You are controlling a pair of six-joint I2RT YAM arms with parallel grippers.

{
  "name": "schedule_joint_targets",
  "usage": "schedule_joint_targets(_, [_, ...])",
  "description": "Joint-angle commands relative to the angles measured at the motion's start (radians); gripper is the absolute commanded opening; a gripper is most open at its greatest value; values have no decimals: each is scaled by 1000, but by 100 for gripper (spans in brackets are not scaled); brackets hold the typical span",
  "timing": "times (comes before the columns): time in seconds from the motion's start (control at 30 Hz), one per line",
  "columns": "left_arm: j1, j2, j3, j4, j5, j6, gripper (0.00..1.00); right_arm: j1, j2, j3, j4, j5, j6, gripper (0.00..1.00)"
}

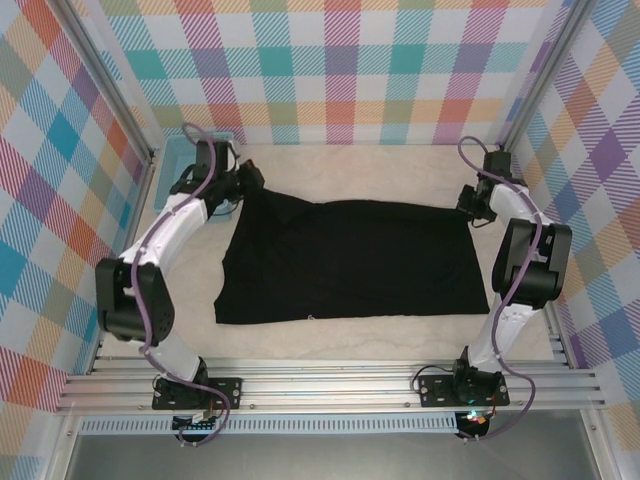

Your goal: Fold the inside-out t-shirt

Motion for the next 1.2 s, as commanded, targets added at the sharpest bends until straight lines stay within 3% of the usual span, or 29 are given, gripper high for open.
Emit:
schedule_joint_targets(0.0, [-10, -143, -75, 20, -18, -31, 0, -17, -63, -38, 15, -14, 21, 10])
schedule_joint_targets(0.53, [-13, -446, -361, -220, 0, 5, 0, -28, -229, -243, 0, 30, 39, 10])
schedule_joint_targets(1.17, [-14, -448, -436, -234, 6, 32, 0, -29, -234, -350, -19, 67, 74, 11])
